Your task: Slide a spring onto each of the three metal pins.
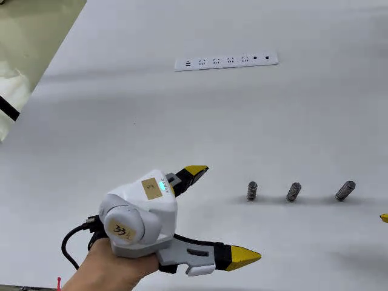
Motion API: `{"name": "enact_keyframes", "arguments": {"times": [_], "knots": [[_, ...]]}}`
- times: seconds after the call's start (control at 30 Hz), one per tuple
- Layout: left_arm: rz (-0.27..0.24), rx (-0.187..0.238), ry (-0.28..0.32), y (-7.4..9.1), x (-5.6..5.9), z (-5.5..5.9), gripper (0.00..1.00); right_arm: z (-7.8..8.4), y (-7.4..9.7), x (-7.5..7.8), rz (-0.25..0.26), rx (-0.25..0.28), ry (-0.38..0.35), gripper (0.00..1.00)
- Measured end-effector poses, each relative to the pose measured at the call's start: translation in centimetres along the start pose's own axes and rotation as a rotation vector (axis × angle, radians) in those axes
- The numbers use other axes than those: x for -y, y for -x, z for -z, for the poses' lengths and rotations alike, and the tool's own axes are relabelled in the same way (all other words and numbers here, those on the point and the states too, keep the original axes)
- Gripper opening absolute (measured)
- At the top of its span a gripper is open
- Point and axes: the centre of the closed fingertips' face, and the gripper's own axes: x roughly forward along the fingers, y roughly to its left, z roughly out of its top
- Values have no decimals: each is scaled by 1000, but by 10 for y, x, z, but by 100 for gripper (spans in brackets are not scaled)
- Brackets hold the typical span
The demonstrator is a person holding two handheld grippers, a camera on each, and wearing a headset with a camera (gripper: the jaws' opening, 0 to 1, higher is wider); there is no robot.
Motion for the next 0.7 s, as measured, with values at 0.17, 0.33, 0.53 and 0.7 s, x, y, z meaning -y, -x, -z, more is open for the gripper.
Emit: {"name": "enact_keyframes", "arguments": {"times": [0.17, 0.33, 0.53, 0.7], "knots": [[3, -17, -14, 1, 3, 6, 100, 3, 10, -7, 5, 49, -8, 80], [-9, -38, -8, 1, 5, 13, 100, 10, 19, -12, 5, 70, -16, 86], [-23, -45, -13, 4, 7, 15, 100, 16, 30, -15, -3, 89, -9, 90], [-34, -59, 2, 6, 6, 18, 100, 21, 32, -16, -2, 86, 15, 94]]}}
